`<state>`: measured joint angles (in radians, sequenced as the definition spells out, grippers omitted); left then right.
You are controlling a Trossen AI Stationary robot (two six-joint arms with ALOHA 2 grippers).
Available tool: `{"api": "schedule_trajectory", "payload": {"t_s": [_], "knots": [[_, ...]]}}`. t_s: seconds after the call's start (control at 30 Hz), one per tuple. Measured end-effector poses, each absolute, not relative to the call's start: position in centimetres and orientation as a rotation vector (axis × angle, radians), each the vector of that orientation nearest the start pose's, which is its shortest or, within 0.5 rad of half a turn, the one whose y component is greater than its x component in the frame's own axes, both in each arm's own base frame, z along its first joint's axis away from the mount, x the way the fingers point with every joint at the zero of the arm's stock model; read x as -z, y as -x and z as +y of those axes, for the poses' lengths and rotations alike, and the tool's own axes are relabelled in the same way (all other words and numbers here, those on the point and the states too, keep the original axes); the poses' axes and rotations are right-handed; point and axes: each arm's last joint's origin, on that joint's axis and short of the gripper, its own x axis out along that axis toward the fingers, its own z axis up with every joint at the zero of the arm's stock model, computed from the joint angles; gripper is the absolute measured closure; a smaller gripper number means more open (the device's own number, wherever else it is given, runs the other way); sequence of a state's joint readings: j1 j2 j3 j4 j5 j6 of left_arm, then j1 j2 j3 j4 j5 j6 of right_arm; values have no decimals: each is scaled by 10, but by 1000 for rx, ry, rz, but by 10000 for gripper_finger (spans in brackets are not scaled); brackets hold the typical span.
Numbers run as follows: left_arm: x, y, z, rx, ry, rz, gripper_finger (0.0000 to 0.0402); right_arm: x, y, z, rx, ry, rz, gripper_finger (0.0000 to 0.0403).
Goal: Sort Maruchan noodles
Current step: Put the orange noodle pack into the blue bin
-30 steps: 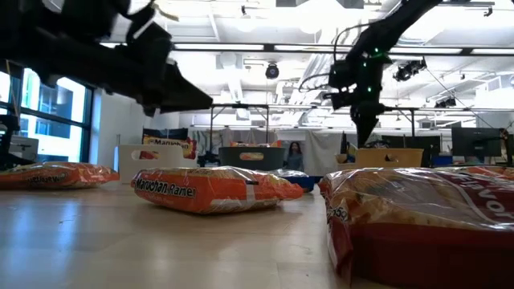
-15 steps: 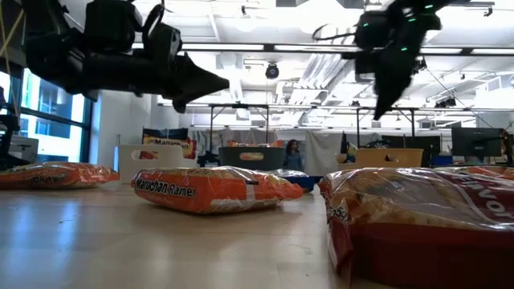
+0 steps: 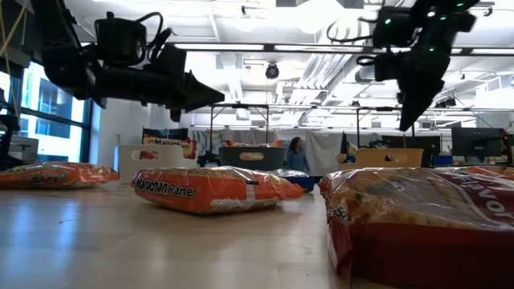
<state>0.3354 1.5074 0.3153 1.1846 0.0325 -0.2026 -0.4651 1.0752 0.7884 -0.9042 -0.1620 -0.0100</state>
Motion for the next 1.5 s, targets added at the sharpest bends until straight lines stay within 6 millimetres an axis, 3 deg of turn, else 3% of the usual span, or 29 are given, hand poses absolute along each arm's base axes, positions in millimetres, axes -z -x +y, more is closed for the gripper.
{"api": "schedule_trajectory", "payload": {"t_s": [0.2, 0.37, 0.53, 0.87, 1.23, 1.37, 1.5], "knots": [[-161, -231, 86, -283, 208, -22, 401, -213, -189, -100, 189, -405, 1354, 253], [-160, -230, 88, -291, 205, -17, 401, -186, -202, -118, 112, -478, 1514, 209], [-160, -230, 88, -290, 183, -14, 401, -166, -211, -134, 91, -499, 1586, 200], [-160, -230, 88, -291, 217, -11, 401, -146, -210, -135, 18, -594, 1668, 216], [-160, -230, 87, -286, 238, -13, 401, -149, -209, -137, 44, -532, 1713, 240], [-160, -231, 86, -282, 238, -13, 401, -166, -216, -142, 57, -498, 1682, 240], [-160, -231, 85, -282, 255, -15, 401, -198, -217, -142, 92, -487, 1637, 240]]}}
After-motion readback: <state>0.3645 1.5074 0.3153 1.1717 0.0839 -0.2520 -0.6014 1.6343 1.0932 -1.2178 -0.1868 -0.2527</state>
